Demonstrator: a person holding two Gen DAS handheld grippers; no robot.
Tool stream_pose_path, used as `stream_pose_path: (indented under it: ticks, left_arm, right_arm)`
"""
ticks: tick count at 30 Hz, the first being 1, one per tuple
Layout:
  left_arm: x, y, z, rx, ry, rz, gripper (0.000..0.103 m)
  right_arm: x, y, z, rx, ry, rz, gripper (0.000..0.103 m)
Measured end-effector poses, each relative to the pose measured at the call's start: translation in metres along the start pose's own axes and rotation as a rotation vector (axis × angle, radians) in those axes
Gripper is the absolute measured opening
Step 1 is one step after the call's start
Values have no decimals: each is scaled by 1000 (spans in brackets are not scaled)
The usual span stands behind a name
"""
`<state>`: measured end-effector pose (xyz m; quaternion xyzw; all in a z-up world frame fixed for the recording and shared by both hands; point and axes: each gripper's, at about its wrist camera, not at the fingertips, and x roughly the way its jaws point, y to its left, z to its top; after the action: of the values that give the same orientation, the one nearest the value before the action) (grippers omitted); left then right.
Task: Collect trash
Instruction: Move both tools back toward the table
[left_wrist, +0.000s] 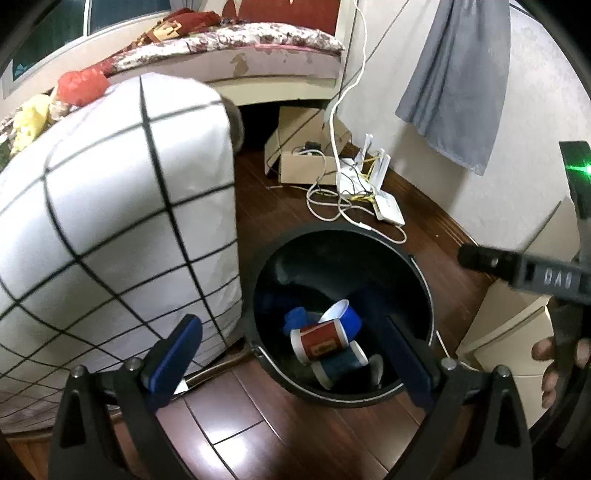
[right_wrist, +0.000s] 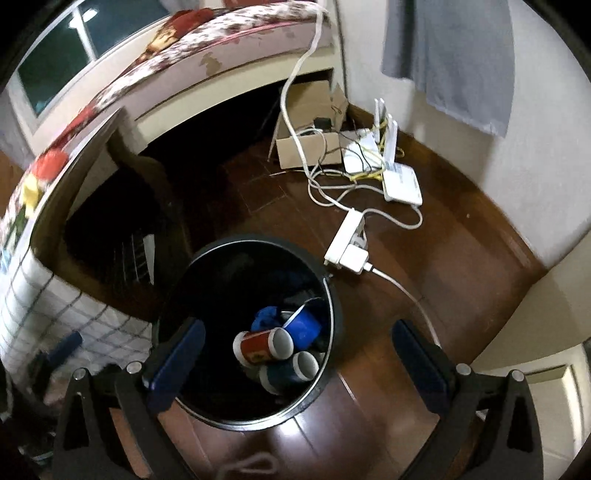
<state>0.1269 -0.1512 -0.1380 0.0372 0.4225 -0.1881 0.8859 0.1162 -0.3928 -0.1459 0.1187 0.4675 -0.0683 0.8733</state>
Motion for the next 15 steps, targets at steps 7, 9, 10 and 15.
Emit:
stream_pose_path:
  ticks: [7, 9, 10, 15]
  left_arm:
    - [-21, 7, 0, -10, -33, 30, 98]
    - [-29, 12, -2, -15, -45, 41, 98]
    - [-32, 12, -2, -18, -49, 46, 98]
    - [-53, 22, -5, -39, -81, 65, 98]
  right_arm:
    - [-18, 27, -9, -124, -43, -45, 102]
    - [-26, 35, -11, -146, -59, -47, 102]
    - [-30, 39, -12, -157, -69, -45, 102]
    - [-46, 60, -18, -222, -109, -45, 102]
